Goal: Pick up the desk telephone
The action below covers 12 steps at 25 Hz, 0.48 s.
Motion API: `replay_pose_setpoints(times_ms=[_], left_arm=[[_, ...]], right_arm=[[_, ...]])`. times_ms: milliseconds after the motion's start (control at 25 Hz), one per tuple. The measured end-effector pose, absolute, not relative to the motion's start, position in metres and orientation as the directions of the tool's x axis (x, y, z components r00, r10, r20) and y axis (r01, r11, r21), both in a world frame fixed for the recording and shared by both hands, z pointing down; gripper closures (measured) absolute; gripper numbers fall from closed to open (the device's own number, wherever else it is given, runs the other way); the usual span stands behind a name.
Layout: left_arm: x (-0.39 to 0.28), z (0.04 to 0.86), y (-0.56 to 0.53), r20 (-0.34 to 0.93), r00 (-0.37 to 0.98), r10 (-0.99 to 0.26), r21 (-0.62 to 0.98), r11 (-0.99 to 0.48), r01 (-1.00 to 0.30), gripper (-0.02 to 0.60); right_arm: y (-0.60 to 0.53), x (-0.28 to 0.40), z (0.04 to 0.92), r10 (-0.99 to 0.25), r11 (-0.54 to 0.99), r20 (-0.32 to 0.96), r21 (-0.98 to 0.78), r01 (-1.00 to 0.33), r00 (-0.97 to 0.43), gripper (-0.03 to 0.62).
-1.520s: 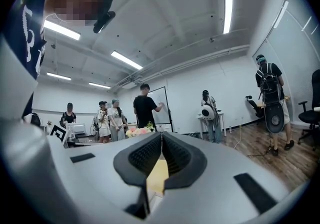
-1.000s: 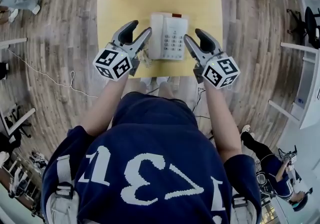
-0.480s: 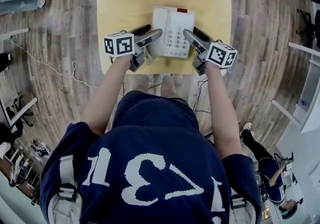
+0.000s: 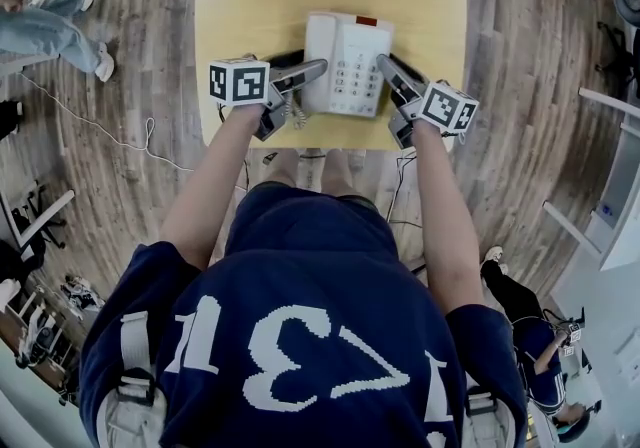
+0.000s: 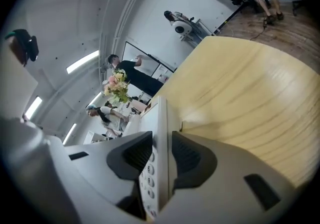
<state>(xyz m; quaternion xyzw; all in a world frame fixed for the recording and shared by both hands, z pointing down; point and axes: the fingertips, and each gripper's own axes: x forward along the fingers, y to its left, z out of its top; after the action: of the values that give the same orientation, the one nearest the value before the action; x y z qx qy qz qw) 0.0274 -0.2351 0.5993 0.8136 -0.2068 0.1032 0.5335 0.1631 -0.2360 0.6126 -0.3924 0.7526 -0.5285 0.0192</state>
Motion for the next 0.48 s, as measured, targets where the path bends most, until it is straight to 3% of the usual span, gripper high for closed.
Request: replay_pose_setpoints(times_ms=[240, 480], left_arm=[[0.022, 0.571, -0.232, 0.418, 0.870, -0.261, 0.731, -0.472, -0.492, 0.282], [0.008, 0.505, -0.237, 0.334, 0.871, -0.361, 0.659, -0.572, -0.489, 0.285]], right_arm=[[-0.239, 0.156, 0.576, -0.636, 0.232, 0.338, -0.773, -0.590, -0.693, 0.470], [-0.246, 0.143, 0.506, -0.673, 0.370, 0.232, -0.717, -0.591, -0.702, 0.474]])
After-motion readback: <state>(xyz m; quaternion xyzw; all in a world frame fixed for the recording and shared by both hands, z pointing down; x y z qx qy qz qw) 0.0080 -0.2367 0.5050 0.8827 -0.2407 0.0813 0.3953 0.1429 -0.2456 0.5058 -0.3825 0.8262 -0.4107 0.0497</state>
